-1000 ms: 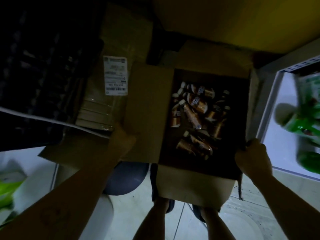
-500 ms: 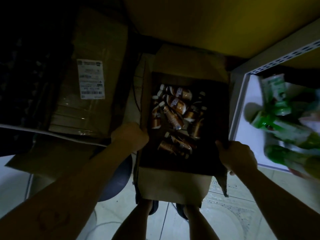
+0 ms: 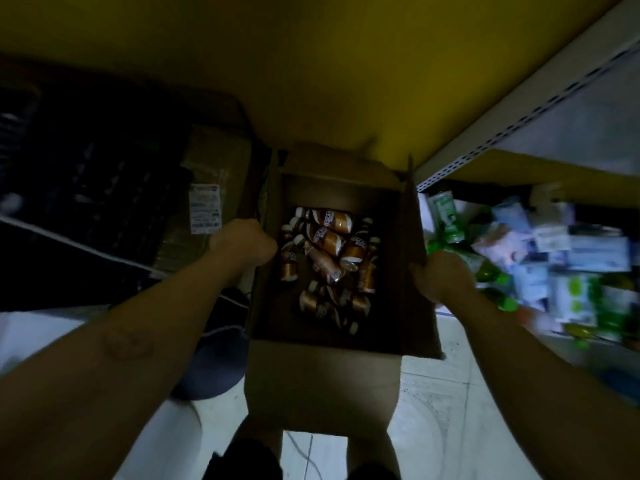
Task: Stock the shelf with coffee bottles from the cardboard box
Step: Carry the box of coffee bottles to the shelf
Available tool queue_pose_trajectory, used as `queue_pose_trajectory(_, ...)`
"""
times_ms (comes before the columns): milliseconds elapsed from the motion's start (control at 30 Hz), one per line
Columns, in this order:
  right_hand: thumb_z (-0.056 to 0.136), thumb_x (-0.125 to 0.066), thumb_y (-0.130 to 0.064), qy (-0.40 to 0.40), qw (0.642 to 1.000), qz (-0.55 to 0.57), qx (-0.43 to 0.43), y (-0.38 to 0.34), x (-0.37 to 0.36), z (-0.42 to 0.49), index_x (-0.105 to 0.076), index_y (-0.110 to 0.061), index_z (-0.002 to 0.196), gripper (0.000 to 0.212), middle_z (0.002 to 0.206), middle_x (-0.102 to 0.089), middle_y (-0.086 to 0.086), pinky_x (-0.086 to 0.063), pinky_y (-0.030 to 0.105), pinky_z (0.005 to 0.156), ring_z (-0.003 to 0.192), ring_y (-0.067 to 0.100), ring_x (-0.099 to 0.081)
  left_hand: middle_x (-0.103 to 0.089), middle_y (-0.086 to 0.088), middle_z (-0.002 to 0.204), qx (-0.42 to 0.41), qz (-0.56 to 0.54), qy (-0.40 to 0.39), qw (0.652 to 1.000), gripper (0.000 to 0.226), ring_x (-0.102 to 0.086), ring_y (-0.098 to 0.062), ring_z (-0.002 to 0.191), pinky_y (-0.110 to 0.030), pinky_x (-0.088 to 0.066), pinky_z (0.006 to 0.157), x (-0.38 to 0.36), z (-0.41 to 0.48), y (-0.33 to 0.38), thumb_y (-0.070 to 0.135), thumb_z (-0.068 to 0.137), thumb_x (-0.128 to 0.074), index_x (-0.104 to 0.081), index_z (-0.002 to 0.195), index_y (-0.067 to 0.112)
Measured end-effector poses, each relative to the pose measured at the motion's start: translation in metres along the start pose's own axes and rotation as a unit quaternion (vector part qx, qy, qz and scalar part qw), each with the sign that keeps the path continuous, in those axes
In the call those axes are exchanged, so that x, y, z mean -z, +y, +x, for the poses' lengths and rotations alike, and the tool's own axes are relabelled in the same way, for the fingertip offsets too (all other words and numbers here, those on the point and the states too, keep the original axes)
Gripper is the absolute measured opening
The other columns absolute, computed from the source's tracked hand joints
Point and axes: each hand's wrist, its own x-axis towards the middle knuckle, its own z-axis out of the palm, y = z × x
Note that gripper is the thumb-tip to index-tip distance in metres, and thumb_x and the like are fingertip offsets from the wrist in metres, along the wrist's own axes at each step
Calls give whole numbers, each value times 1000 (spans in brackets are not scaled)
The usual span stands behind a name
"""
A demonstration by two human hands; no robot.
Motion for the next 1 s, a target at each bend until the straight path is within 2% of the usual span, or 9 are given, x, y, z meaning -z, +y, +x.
queue_pose_trajectory(100,97,-48,-37,10,1000,7,-18,-4,41,-53,-64,6,107,47,114,-63,28,-47,37,84,107,40,-61,-51,-11,99,-15,43,4,999,27,-54,-29,94,-30,-38,72,35,-54,12,31,92,-49,-55,102,8)
queue_pose_trajectory(200,97,-47,-36,10,1000,13,-17,-8,83,-99,-64,2,109,43,115,-64,25,-46,35,78,106,39,-61,-60,-15,112,-21,58,7,998,37,-59,-29,98,-30,-43,66,70,-102,17,34,92,-47,-60,112,5)
queue_pose_trajectory(333,96,-48,-35,36,999,14,-8,-15,134,-162,-62,0,112,41,116,-64,22,-45,34,75,105,37,-62,-62,-13,111,-15,32,39,999,44,-62,-29,97,-38,-54,86,105,-177,17,42,87,-47,-60,111,7)
queue_pose_trajectory(433,95,-49,-33,32,998,46,7,-15,168,-208,-64,-3,103,34,96,-68,17,-56,40,77,86,34,-67,-62,-11,103,-18,19,83,996,38,-62,-27,88,-35,-55,77,117,-239,14,39,88,-47,-60,109,9)
queue_pose_trajectory(533,94,-54,-33,64,997,33,30,-7,198,-253,-58,-5,80,32,69,-55,8,-49,30,53,57,22,-54,-62,-11,98,-11,8,117,993,34,-61,-25,80,-33,-51,66,117,-298,9,35,89,-47,-61,107,9)
queue_pose_trajectory(667,93,-53,-29,89,991,-11,97,6,227,-306,-54,-11,72,28,71,-54,10,-40,29,50,59,25,-52,-66,-17,101,-2,-23,154,988,38,-61,-28,75,-32,-42,58,101,-374,7,29,94,-43,-62,119,7)
queue_pose_trajectory(800,95,-49,-21,97,982,-34,160,28,231,-357,-48,-12,63,33,61,-48,10,-39,29,48,51,25,-46,-67,-18,108,20,-44,201,978,37,-67,-31,85,-32,-44,60,65,-447,1,29,94,-43,-65,112,5)
queue_pose_trajectory(933,97,-45,-16,67,975,-72,197,47,218,-409,-44,-10,65,32,63,-46,9,-36,27,42,49,20,-44,-62,-9,73,37,-29,210,977,29,-54,-22,61,-32,-48,62,19,-523,-10,23,93,-42,-60,74,11)
queue_pose_trajectory(1000,98,-44,-17,46,973,-84,212,51,206,-429,-46,-9,68,31,65,-47,10,-38,28,42,49,21,-45,-59,-7,70,53,-19,208,976,26,-52,-21,63,-31,-46,61,-8,-548,-22,22,91,-42,-62,78,12)
